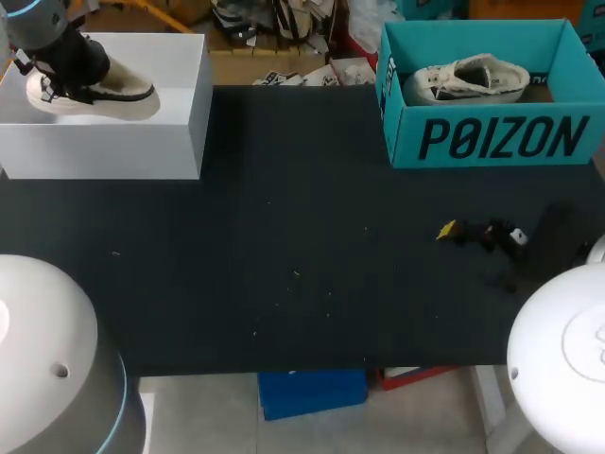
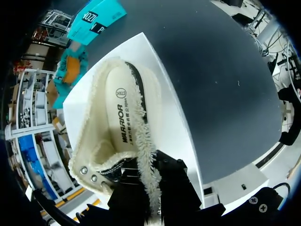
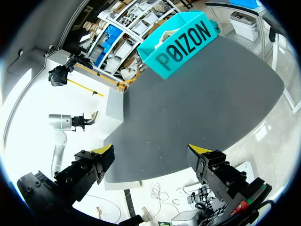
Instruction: Take the shoe out of the shoebox, open the shoe tongue, remove and reinsert the insole, then place the shoe into the shoebox
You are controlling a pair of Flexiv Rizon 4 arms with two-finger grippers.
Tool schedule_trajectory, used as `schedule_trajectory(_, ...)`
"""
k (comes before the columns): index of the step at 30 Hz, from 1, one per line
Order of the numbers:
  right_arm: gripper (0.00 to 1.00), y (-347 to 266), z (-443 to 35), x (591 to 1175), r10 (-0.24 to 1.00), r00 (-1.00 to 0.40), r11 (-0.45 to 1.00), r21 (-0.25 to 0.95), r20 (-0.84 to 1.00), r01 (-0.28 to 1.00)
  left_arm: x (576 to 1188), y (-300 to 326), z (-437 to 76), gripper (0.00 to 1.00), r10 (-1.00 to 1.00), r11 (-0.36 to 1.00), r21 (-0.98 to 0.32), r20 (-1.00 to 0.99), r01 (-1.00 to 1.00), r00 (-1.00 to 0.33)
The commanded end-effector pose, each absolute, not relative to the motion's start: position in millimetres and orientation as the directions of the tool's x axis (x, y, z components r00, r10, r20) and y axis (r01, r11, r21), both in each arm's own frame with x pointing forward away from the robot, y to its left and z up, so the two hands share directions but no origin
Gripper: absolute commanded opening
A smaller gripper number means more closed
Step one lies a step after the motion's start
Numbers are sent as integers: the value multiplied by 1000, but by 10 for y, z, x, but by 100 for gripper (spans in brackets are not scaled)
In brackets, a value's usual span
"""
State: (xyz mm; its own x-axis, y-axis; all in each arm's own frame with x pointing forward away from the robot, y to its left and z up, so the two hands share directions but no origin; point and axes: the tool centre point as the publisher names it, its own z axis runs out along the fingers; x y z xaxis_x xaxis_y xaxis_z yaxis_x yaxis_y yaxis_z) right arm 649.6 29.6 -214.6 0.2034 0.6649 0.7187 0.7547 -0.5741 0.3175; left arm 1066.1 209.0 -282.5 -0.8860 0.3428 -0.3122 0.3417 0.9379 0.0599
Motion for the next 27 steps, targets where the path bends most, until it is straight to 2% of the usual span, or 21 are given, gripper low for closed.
schedule_trajectory(1, 100, 241, -2171, 6484, 653, 204, -519, 234, 729, 822, 10798, 2062, -2986, 0, 343, 938, 51, -294, 344, -892)
schedule_trajectory(16, 100, 241, -2171, 6484, 653, 204, -519, 234, 729, 822, 10852, 2078, -3367, 0, 327, 944, 30, -246, 330, -913)
schedule_trajectory(27, 100, 241, -2171, 6484, 653, 204, -519, 234, 729, 822, 10837, 2099, -3434, 0, 324, 945, 22, -216, 327, -921)
